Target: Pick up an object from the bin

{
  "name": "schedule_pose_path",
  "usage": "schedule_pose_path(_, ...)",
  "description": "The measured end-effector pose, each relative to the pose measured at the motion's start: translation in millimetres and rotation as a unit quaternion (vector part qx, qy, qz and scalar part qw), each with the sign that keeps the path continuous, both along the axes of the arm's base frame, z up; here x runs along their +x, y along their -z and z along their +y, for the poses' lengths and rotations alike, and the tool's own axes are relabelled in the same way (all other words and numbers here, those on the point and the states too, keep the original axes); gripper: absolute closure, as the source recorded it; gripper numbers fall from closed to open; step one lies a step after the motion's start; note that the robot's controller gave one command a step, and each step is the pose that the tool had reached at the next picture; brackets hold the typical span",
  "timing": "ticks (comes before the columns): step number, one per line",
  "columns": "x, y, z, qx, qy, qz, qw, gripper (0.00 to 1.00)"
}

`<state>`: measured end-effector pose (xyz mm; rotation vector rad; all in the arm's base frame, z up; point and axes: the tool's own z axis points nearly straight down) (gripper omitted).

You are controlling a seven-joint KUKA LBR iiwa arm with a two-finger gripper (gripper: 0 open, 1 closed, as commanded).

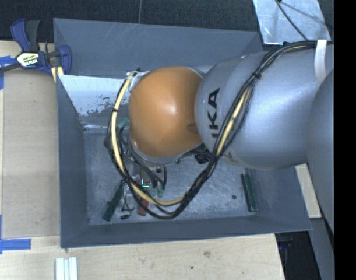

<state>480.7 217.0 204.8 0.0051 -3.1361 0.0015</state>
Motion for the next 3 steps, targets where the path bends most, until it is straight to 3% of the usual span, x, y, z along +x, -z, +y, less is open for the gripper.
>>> schedule_pose_path(1, 19.5, 136, 24, 0.001, -0.241, -0.0016, 0.9705, 0.0)
schedule_pose_path(2, 10.9, 104, 25, 0.002, -0.437, -0.0052, 0.8996, 0.0)
schedule_pose_path(3, 20.1, 105, 20, 0.002, -0.568, -0.0044, 0.8231, 0.0)
